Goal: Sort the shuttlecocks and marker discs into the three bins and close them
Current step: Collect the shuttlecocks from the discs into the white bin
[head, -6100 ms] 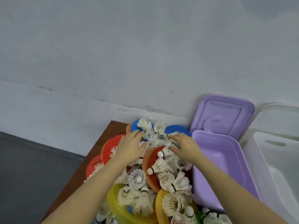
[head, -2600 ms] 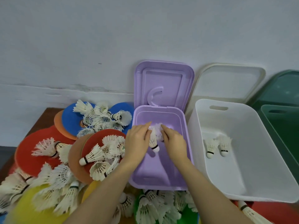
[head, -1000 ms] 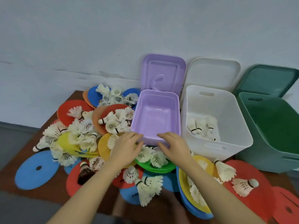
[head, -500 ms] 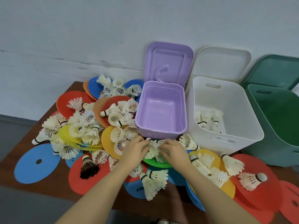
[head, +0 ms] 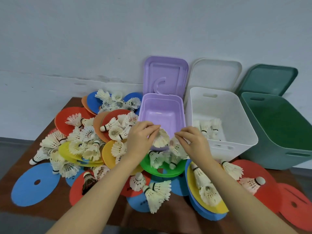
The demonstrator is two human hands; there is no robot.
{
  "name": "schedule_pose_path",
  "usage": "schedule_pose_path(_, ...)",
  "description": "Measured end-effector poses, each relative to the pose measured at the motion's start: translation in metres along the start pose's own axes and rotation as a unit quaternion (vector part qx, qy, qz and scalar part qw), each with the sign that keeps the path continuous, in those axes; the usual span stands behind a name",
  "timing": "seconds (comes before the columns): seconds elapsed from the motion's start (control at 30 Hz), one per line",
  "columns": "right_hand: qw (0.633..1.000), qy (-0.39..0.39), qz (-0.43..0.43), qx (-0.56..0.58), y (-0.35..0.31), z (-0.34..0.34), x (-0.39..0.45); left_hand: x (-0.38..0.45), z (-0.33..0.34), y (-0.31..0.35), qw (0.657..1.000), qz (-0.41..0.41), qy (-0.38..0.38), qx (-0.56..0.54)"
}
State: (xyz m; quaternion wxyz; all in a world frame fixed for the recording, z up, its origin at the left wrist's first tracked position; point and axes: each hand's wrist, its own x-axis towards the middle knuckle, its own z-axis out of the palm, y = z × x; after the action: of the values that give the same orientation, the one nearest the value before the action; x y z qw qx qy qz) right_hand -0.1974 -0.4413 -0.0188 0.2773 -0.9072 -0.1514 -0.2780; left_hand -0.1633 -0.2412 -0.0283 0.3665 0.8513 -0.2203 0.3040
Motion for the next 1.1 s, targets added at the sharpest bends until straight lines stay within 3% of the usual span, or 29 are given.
schedule_pose_path(0.13, 0.998, 0.053, 0.03, -0.021, 0.017, -0.039, 0.028, 0.044, 0.022, 0.033, 0.999, 0.027, 0.02, -0.014)
schedule_pose_path(0.37, 0.99, 0.094, 0.086, -0.062, 0.08, -0.106, 0.058, 0.11, 0.077, 0.098, 1.0, 0.001, -0.004, -0.029)
schedule_pose_path(0.43, 0.988, 0.08, 0.106, -0.082, 0.101, -0.117, 0.06, 0.12, 0.096, 0.108, 0.999, -0.022, -0.024, -0.012)
schedule_pose_path(0.5, 0.986, 0.017, 0.126, -0.105, 0.121, -0.122, 0.062, 0.122, 0.114, 0.111, 0.995, -0.055, -0.076, 0.014)
schedule_pose_path(0.6, 0.981, -0.076, 0.131, -0.121, 0.143, -0.125, 0.052, 0.112, 0.129, 0.111, 0.983, -0.089, -0.15, 0.053)
schedule_pose_path(0.7, 0.986, -0.097, 0.088, -0.104, 0.149, -0.128, 0.031, 0.092, 0.128, 0.118, 0.983, -0.079, -0.154, 0.065)
schedule_pose_path(0.93, 0.997, -0.056, -0.005, -0.046, 0.144, -0.133, -0.034, 0.028, 0.113, 0.141, 0.99, -0.035, -0.116, 0.072)
schedule_pose_path(1.1, 0.997, -0.068, 0.003, -0.022, 0.148, -0.123, -0.086, -0.03, 0.111, 0.147, 0.987, -0.045, -0.133, 0.074)
